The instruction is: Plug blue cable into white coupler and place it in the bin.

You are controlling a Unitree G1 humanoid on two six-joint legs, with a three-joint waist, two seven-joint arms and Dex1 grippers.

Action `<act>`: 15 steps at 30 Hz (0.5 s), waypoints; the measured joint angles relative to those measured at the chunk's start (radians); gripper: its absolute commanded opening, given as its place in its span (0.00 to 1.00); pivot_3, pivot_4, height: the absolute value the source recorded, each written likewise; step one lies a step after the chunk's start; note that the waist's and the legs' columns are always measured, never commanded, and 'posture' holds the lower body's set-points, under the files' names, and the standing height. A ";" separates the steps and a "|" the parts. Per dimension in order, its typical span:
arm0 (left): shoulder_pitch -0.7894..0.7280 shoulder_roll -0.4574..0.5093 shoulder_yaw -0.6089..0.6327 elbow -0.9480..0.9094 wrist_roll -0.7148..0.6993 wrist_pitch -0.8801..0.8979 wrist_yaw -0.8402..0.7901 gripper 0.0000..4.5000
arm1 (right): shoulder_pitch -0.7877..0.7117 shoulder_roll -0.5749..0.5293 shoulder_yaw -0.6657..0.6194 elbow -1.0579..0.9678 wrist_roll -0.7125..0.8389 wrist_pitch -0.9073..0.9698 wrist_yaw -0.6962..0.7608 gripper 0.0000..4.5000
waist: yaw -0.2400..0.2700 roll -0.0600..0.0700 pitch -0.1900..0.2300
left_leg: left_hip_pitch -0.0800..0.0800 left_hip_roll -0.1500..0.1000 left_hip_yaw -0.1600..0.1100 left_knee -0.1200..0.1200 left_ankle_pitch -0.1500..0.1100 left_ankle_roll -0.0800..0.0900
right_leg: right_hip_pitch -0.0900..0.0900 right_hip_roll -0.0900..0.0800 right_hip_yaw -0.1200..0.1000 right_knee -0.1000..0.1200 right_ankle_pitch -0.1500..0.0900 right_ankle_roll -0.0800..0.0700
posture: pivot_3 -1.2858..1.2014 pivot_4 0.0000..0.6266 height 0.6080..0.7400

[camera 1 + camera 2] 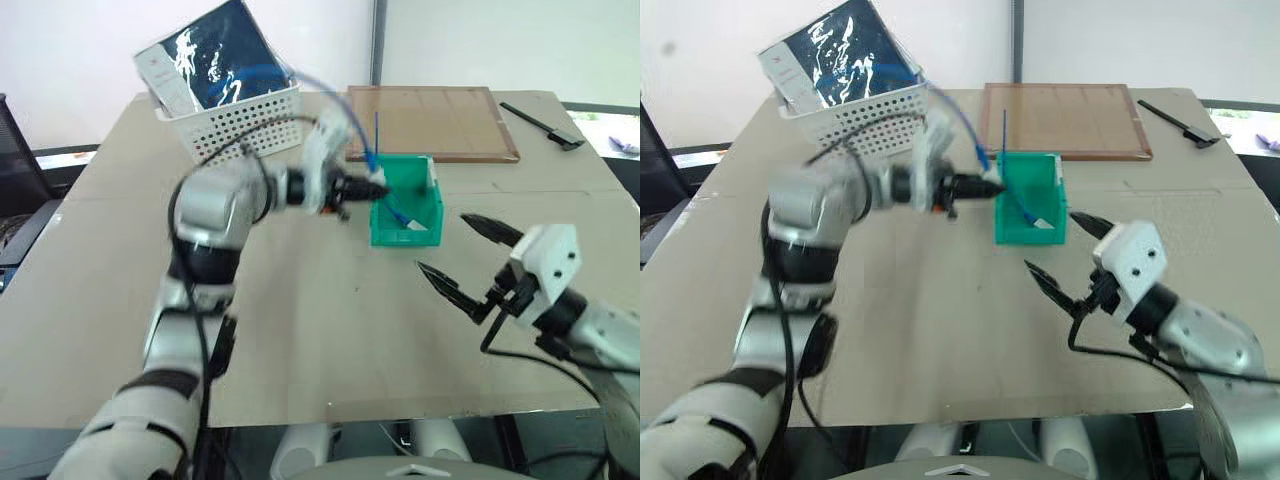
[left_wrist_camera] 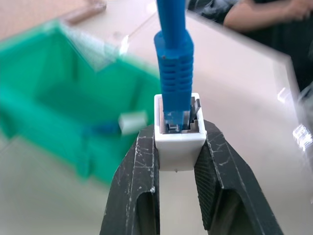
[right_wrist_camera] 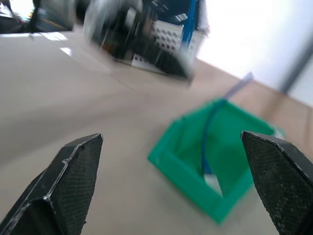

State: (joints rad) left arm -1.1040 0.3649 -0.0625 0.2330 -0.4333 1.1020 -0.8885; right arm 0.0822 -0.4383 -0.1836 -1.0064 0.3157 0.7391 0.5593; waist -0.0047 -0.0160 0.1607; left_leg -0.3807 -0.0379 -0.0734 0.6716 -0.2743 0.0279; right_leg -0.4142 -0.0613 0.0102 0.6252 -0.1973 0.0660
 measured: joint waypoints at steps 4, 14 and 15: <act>-0.130 -0.110 -0.023 0.272 0.042 0.000 0.072 0.08 | 0.156 0.006 0.002 -0.004 -0.060 -0.083 -0.103 0.99 | -0.012 0.000 0.000 | 0.001 -0.001 0.001 -0.002 0.000 0.000 | -0.001 -0.001 0.002 0.000 0.000 0.000 | 0.52 0.24 1.00; -0.312 -0.213 -0.044 0.737 0.171 -0.223 0.109 0.41 | 0.316 0.052 0.018 -0.005 -0.114 -0.215 -0.233 1.00 | -0.008 -0.001 0.002 | -0.001 -0.001 0.004 -0.002 0.000 0.000 | -0.004 -0.001 0.005 0.000 0.000 0.000 | 0.52 0.24 1.00; -0.314 -0.219 -0.042 0.760 0.177 -0.238 0.110 0.49 | 0.318 0.052 0.018 -0.005 -0.113 -0.222 -0.239 1.00 | -0.008 -0.001 0.002 | -0.001 -0.001 0.004 -0.002 0.000 0.000 | -0.004 -0.001 0.005 0.000 0.000 0.000 | 0.52 0.24 1.00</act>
State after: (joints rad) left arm -1.4182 0.1458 -0.1049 0.9926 -0.2568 0.8641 -0.7785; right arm 0.4001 -0.3866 -0.1659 -1.0109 0.2031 0.5175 0.3205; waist -0.0122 -0.0173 0.1631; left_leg -0.3819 -0.0393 -0.0692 0.6692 -0.2741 0.0275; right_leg -0.4181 -0.0623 0.0155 0.6252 -0.1975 0.0662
